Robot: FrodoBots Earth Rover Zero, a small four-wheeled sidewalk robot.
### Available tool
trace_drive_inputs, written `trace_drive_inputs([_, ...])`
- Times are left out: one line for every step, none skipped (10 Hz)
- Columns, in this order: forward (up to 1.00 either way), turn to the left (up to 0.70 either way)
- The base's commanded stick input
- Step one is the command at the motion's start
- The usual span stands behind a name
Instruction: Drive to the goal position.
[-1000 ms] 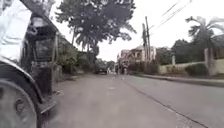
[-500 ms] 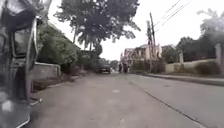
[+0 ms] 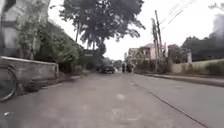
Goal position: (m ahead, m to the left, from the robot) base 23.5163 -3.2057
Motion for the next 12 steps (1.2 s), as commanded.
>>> trace_drive_inputs([1.0, -0.18])
trace_drive_inputs([1.0, -0.33])
trace_drive_inputs([1.0, -0.33])
trace_drive_inputs([1.0, -0.33])
trace_drive_inputs([1.0, -0.33])
trace_drive_inputs([1.0, -0.3])
trace_drive_inputs([1.0, -0.14])
trace_drive_inputs([1.0, -0.05])
trace_drive_inputs([1.0, 0.0])
trace_drive_inputs([1.0, 0.0])
trace_drive_inputs([1.0, 0.0])
trace_drive_inputs([1.0, 0.0])
